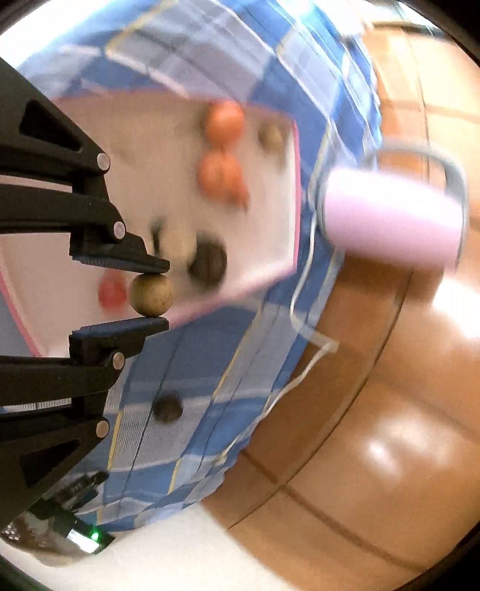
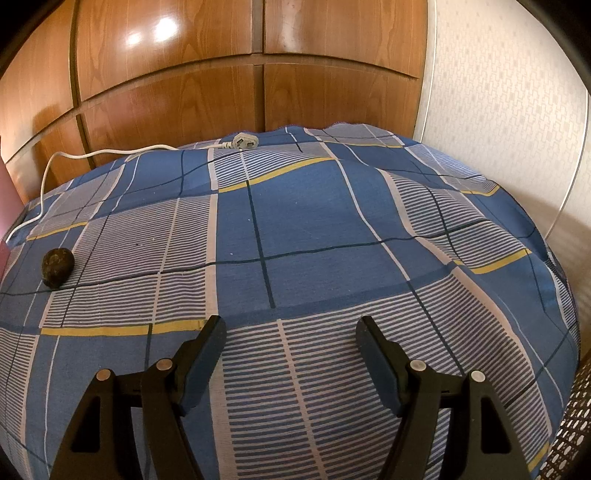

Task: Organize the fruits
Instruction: 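Carry the pale round item into the tray with the left tool, release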

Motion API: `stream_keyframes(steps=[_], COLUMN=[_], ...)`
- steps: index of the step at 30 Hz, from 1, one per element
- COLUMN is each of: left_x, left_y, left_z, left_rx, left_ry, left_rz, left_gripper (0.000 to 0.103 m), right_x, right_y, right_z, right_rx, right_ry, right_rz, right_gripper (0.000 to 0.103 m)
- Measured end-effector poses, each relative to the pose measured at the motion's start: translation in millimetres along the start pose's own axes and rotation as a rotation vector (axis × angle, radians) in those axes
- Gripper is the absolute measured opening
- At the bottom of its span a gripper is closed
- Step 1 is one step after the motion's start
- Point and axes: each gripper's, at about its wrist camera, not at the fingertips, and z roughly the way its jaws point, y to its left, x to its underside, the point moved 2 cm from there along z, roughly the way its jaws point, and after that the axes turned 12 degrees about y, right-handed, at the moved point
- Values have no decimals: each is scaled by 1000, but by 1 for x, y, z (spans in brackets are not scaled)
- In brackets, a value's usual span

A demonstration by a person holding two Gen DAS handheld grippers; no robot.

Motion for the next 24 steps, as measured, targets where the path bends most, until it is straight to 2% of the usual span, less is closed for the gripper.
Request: stream_keyframes(steps=[5,10,12,14,15,17,22,24], left_x=[5,-4,-7,-7,-6,0,20,27], left_y=[48,54,53,55,55,56,55,53], left_z=[-3,4,7,8,8,6,0,-7], left_rx=[-72,-126,-156,-182,-181,-183,-254,-269], left_ry=[2,-18,-32,-42,-43,-48,-63,-92], left_rz=[-64,-44,-23,-20,-26,-34,-78,-94], left_gripper=[24,25,28,43,45,46,48,54], right_x=[0,0,-1,-1,-1,0,0,0], right_y=[0,0,1,1,1,1,1,1], right_z=[0,0,0,0,0,0,0,0], right_rx=[5,11,12,13,14,14,17,15], right_ry=[0,0,1,1,0,-1,-2,-2], right_rz=[-4,-8,-10,-11,-11,-11,-13,-12], right_gripper=[74,74,74,74,74,74,74,74])
